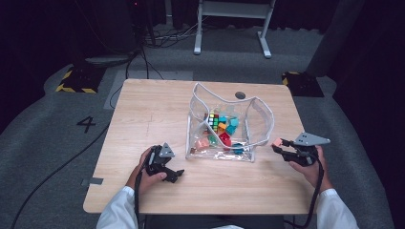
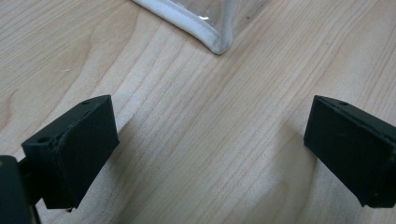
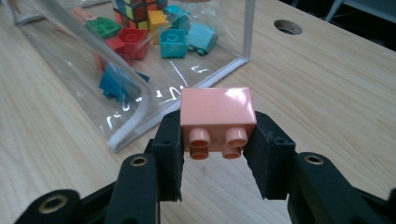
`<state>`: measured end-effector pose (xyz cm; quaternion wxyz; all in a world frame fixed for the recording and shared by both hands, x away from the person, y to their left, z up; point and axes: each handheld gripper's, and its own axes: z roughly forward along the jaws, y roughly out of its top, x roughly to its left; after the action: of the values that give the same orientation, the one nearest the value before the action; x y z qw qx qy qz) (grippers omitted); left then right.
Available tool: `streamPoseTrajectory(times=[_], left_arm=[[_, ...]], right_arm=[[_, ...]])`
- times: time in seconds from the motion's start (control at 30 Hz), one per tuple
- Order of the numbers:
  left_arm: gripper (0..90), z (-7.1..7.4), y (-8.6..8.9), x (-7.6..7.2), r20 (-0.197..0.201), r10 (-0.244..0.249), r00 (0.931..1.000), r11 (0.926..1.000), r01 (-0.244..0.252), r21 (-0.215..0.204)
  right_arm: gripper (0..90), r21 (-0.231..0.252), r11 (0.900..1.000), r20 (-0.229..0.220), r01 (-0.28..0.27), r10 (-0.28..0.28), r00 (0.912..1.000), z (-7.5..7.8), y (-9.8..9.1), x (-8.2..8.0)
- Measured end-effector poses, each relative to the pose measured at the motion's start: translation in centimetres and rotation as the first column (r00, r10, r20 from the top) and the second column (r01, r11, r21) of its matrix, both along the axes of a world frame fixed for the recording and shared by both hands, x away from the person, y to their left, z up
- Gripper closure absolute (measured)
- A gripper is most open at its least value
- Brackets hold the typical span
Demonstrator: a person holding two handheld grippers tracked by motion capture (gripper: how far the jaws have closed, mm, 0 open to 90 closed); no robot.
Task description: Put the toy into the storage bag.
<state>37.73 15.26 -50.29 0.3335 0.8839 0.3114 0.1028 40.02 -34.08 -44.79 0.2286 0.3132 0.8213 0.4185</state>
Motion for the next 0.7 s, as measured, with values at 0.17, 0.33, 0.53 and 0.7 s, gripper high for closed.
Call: streamPoseTrajectory(times=[0.17,0.33,0.53,0.7], left_arm=[[2.9,0.0,0.0,0.0,0.0,-0.001,1.0,1.0,0.001,-0.001],[2.9,0.0,0.0,0.0,-0.002,0.001,1.0,1.0,-0.001,0.0],[2.9,0.0,0.0,0.0,-0.001,0.001,1.0,1.0,-0.001,0.0],[2.9,0.0,0.0,0.0,0.0,0.0,1.0,1.0,0.0,0.0]], right_arm=[[59.0,-0.001,0.9998,-0.002,0.021,-0.021,0.9998,0.3,-0.4,1.0],[59.0,0.002,0.9992,0.001,0.04,-0.04,0.9992,0.7,-0.7,1.9],[59.0,0.01,0.9977,-0.004,0.067,-0.067,0.9978,1.7,-1.2,3.4],[59.0,0.033,0.9957,0.011,0.086,-0.086,0.9962,3.0,-1.5,4.4]])
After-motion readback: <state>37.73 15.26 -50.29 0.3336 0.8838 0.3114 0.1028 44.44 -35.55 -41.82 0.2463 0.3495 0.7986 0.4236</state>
